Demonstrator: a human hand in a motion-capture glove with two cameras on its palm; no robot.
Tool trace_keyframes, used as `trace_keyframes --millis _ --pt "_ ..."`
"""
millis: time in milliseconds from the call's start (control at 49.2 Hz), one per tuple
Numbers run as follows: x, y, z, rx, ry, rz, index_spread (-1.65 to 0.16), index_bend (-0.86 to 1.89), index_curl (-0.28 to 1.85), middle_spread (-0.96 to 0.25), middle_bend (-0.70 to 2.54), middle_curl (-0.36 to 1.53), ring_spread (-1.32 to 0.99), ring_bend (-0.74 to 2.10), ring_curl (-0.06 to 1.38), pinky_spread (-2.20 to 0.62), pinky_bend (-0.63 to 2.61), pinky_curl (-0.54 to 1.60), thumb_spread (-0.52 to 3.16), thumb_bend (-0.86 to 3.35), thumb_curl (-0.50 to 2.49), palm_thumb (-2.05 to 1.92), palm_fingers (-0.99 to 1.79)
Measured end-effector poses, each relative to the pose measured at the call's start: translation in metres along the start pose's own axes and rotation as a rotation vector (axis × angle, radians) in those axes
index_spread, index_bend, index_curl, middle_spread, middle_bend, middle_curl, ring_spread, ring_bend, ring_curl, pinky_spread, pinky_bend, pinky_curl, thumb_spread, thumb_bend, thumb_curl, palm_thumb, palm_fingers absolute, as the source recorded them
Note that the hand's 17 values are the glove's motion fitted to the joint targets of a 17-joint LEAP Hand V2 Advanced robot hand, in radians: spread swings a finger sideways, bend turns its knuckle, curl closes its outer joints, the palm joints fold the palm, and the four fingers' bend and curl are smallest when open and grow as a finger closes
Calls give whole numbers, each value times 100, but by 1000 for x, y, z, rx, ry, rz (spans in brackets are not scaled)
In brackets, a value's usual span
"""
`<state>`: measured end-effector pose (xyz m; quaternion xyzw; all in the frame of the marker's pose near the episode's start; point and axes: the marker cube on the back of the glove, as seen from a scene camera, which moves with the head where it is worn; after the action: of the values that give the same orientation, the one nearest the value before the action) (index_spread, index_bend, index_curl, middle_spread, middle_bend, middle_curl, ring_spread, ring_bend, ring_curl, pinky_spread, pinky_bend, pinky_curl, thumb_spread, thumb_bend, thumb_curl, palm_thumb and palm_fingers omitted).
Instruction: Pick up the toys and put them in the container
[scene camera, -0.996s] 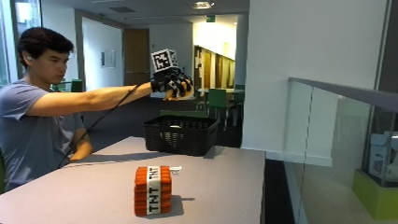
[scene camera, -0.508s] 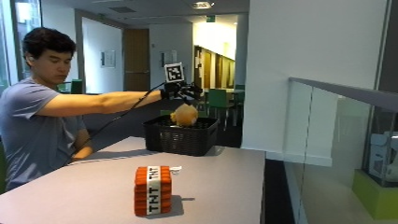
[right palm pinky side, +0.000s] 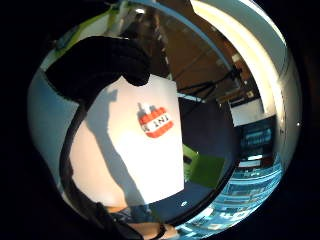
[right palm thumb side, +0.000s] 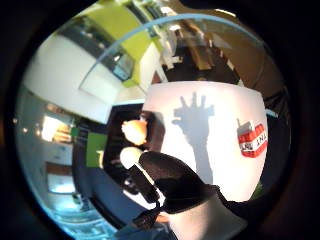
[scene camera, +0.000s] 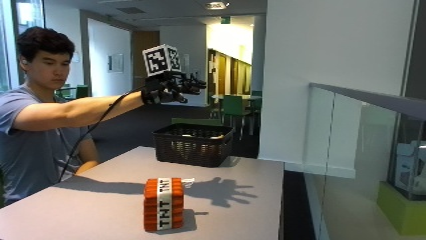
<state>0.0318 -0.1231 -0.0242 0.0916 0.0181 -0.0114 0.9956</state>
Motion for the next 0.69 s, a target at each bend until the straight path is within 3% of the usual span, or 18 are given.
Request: trace_keyframes --millis 305,691 --pt "130 13 83 -128 26 142 -34 11 21 1 17 38 2 56 26 3 136 34 92 -9 25 -11 -14" --pt "168 51 229 -380 51 214 -32 8 17 0 14 33 3 44 24 4 136 33 93 -8 22 -10 -21"
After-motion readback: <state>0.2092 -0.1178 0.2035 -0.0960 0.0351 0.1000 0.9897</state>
